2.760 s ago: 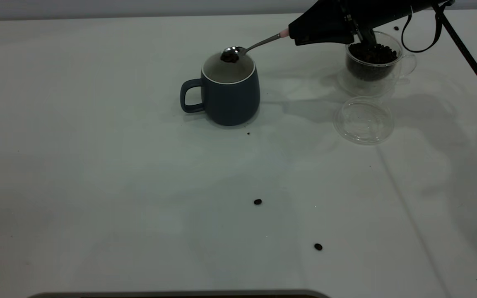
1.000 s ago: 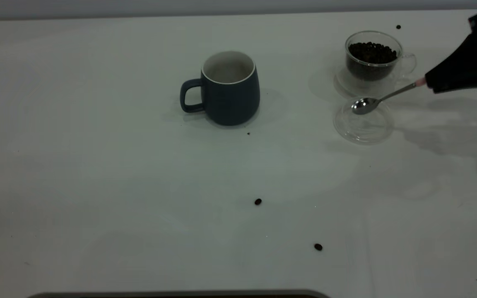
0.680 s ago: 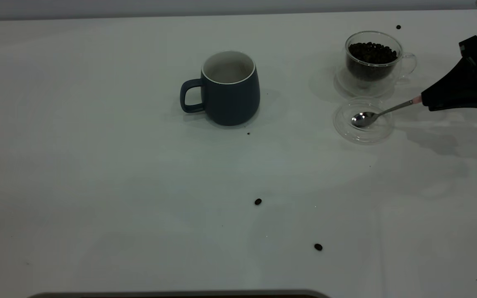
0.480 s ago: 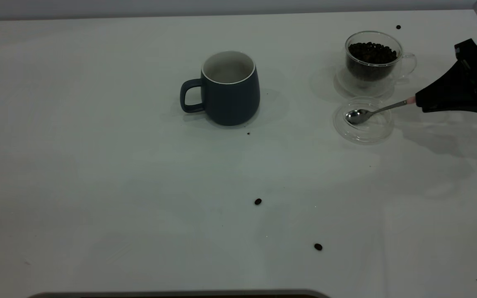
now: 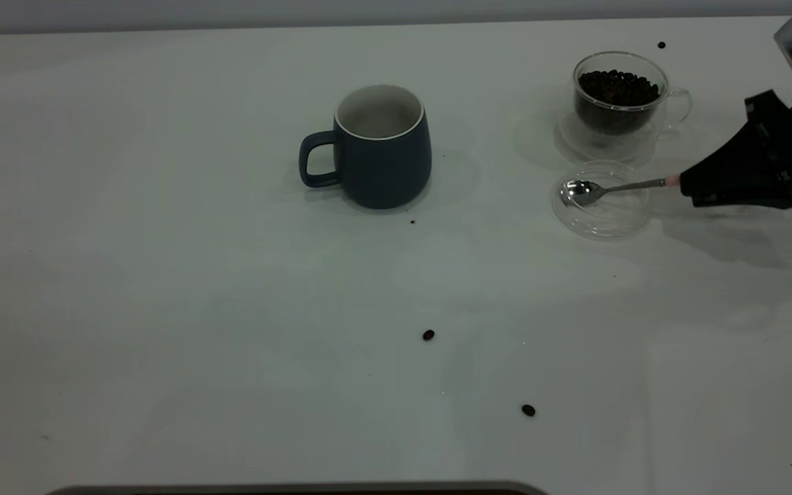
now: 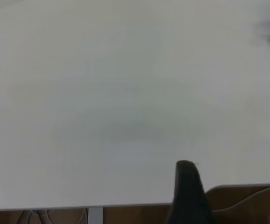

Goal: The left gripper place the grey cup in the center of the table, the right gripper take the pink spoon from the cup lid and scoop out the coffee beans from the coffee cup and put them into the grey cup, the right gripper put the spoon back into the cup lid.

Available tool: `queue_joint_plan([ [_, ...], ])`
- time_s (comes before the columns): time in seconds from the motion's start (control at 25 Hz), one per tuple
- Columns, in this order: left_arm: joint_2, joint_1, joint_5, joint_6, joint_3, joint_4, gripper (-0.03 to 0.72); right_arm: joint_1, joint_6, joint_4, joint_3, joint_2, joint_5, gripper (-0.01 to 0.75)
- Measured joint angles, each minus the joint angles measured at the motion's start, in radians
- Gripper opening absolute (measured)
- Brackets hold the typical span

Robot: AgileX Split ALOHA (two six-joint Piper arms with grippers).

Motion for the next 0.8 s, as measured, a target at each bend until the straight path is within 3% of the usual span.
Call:
queue_joint_plan([
  [0.24,0.000,0.000,0.000,0.000,0.000,0.000,0.567,0.000,-0.044,-0.009,0.000,0.006,-0.043,0.441],
  [0.44,0.000,0.000,0.000,0.000,0.000,0.000,0.567,0.002,-0.087,0.020,-0.001,-0.011,-0.060,0.565],
  [0.8,0.000,0.000,0.000,0.000,0.000,0.000,0.567,0.025,-0.196,0.105,0.016,-0.242,-0.219,0.580],
])
